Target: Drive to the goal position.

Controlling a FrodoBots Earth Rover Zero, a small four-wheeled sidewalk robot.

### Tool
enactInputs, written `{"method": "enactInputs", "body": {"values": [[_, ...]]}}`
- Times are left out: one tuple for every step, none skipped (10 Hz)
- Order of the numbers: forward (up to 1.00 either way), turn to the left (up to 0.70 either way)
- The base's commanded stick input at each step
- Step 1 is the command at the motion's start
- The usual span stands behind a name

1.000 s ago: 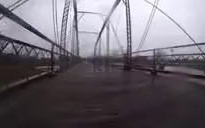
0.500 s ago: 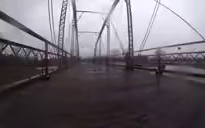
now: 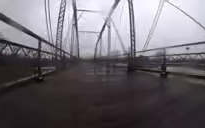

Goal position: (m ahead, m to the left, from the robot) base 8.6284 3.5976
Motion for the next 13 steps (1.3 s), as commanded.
{"method": "enactInputs", "body": {"values": [[1.00, 0.00], [1.00, 0.00], [1.00, 0.00], [1.00, 0.00], [1.00, 0.00], [1.00, 0.00], [1.00, 0.00], [1.00, 0.00], [1.00, 0.00], [1.00, 0.00], [1.00, 0.00], [1.00, 0.00], [1.00, 0.00]]}}
